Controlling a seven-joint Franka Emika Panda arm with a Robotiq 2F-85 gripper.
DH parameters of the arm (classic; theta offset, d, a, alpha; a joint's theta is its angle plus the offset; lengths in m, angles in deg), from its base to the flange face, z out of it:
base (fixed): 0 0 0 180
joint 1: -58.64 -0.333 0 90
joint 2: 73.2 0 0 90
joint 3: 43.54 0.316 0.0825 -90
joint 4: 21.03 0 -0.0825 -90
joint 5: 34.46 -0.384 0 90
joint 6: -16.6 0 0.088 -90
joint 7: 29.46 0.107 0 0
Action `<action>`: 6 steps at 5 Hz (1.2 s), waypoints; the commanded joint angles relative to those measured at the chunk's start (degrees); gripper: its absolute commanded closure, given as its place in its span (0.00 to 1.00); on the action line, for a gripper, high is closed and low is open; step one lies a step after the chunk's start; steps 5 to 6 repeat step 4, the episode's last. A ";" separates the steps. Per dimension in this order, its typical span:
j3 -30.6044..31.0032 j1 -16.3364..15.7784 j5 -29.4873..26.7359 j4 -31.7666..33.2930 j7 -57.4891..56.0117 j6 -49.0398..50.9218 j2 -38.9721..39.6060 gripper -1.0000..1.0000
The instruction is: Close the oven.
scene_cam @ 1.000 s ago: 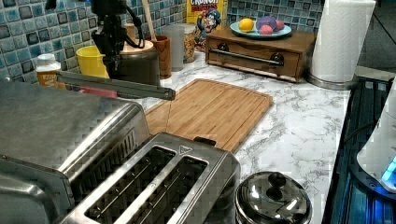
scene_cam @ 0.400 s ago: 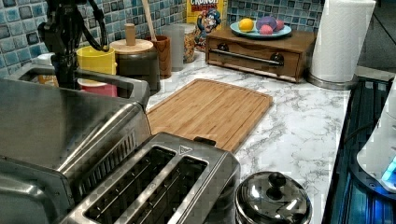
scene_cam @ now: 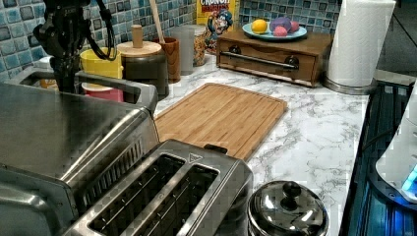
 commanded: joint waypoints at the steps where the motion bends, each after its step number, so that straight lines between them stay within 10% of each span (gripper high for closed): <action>1: 1.35 2.13 -9.84 9.05 1.63 -6.55 -13.14 1.00; 6: 0.39 1.21 -10.02 9.05 1.52 -6.55 -13.17 1.00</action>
